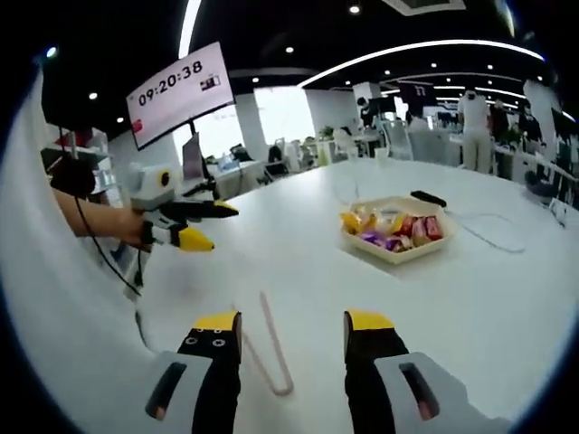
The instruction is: Place the target food into the container with the food tongs after gripping and lifting it, then release it inside without dropping or visibly crushing the food.
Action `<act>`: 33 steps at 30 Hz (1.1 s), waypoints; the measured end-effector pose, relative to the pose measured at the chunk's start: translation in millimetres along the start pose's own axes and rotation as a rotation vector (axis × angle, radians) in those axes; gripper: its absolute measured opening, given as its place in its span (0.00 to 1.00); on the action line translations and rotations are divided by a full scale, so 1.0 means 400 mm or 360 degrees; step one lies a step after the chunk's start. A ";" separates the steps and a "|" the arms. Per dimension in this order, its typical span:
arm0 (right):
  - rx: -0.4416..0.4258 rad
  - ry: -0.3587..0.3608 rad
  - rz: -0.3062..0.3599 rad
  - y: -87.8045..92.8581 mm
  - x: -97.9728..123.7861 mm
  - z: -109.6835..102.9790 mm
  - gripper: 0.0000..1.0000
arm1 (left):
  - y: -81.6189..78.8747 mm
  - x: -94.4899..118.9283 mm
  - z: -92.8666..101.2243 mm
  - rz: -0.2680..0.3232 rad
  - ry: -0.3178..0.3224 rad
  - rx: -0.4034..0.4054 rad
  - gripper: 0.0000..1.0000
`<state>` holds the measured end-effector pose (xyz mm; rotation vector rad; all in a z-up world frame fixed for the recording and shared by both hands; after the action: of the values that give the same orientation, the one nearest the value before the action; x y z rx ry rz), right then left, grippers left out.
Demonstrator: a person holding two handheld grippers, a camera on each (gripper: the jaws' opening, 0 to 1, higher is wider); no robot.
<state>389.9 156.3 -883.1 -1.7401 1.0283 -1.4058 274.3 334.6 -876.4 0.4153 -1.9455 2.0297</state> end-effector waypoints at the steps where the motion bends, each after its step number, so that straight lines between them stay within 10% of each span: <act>1: 0.0002 0.0010 0.0013 -0.007 0.006 0.000 0.47 | -0.010 0.006 -0.001 0.0027 0.0000 0.0031 0.79; 7: -0.0052 0.0064 0.0111 -0.058 0.043 -0.011 0.54 | -0.036 0.023 0.011 0.0047 0.0014 0.0017 0.99; 17: 0.0073 0.0280 0.0273 -0.125 0.115 0.004 0.76 | -0.087 0.055 -0.010 0.0150 -0.0019 0.0160 0.99; 33: -0.0075 0.0465 0.0380 -0.089 0.264 0.025 0.76 | -0.122 0.169 -0.064 0.0264 -0.0164 0.0261 0.99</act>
<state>417.4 79.7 -806.2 -1.4129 1.3857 -1.5169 232.3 363.0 -805.5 0.4153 -1.9362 2.3267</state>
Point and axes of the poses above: the point that each gripper's makers call its tool centre point, and the gripper's own axes: x roughly backward along the fingers, z roughly to its right, y roughly out of its underside, the point moved 1 cm from there along x, roughly backward along the fingers, and after that the axes turned 4 degrees about -z, right-handed, at the moved point
